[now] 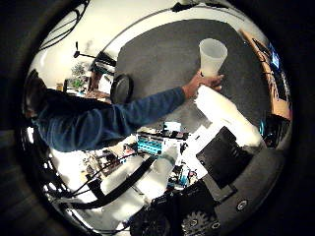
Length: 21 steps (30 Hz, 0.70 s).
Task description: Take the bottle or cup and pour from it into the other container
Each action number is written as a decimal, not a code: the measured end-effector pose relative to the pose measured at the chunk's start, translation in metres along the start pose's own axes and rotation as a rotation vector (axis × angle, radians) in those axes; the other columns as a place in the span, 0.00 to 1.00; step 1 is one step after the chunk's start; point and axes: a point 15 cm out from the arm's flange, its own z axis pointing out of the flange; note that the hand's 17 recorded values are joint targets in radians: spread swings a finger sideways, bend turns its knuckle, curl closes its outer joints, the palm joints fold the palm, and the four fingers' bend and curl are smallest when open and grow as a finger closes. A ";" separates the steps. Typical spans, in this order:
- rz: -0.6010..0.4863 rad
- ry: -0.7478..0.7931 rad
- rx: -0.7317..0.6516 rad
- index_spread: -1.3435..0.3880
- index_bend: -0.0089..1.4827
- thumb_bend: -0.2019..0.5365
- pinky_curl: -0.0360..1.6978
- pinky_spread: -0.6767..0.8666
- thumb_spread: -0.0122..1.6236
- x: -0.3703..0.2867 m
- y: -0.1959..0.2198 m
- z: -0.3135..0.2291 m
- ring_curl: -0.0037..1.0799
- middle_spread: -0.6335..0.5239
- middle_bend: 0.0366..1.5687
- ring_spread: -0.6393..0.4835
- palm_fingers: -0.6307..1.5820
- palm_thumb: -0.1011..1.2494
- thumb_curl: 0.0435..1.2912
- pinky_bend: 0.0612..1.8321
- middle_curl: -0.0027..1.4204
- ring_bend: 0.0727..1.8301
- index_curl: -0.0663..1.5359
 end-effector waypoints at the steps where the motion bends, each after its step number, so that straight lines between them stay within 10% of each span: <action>1: 0.000 0.001 0.001 0.51 0.13 0.25 0.16 0.71 0.69 0.000 0.000 -0.001 0.15 0.40 0.13 0.63 0.48 0.79 0.39 0.08 0.25 0.07 0.27; 21: 0.036 0.037 0.069 0.52 0.11 0.23 0.17 0.71 0.71 0.024 -0.003 -0.025 0.17 0.41 0.13 0.63 0.47 0.68 0.37 0.10 0.25 0.07 0.24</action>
